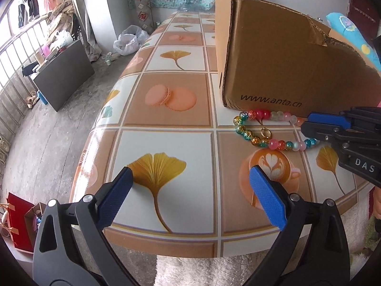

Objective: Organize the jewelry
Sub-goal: 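Grasp the multicolour bead chain with the right tool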

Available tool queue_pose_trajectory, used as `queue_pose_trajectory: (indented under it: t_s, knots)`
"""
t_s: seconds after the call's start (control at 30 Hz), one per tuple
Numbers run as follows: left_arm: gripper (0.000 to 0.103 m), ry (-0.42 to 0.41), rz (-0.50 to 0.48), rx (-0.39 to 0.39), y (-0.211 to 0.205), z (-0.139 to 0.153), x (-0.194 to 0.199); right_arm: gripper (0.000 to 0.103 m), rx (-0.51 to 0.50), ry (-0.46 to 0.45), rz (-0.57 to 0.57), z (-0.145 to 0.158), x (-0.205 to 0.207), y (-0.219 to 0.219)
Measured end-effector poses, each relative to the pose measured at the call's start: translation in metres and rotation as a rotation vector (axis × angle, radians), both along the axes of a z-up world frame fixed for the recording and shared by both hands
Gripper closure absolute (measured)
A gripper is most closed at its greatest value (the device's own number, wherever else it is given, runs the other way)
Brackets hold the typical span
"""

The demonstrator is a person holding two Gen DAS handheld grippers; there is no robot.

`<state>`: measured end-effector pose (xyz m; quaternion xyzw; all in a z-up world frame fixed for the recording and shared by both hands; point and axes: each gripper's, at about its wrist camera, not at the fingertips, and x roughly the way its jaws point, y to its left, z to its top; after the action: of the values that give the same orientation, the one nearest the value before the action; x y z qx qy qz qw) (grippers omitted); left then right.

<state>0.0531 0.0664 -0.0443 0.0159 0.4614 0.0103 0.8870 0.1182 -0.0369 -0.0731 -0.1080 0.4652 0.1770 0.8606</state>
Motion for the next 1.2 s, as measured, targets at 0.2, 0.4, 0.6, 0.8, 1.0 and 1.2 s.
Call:
queue_pose_trajectory:
  t_s: [0.2, 0.4, 0.6, 0.8, 1.0, 1.2]
  knots:
    - [0.008, -0.036, 0.016, 0.008, -0.004, 0.001, -0.007, 0.093, 0.03, 0.005, -0.008, 0.007, 0.004, 0.006]
    - [0.008, -0.052, 0.018, -0.005, -0.002, 0.0, -0.008, 0.093, 0.152, -0.02, 0.02, 0.042, -0.011, 0.008]
    - [0.008, -0.079, -0.023, -0.001, 0.005, 0.002, -0.013, 0.093, 0.191, 0.002, 0.028, 0.055, -0.033, 0.001]
    - [0.009, -0.154, -0.061, -0.123, 0.01, 0.015, -0.026, 0.093, 0.178, 0.1, -0.047, 0.022, -0.045, -0.016]
    - [0.039, -0.154, -0.174, -0.3, -0.002, 0.025, -0.021, 0.093, 0.196, 0.11, -0.092, 0.008, -0.044, -0.027]
    - [0.072, -0.086, -0.207, -0.307, -0.026, 0.012, 0.001, 0.093, 0.219, 0.109, -0.096, 0.005, -0.044, -0.032]
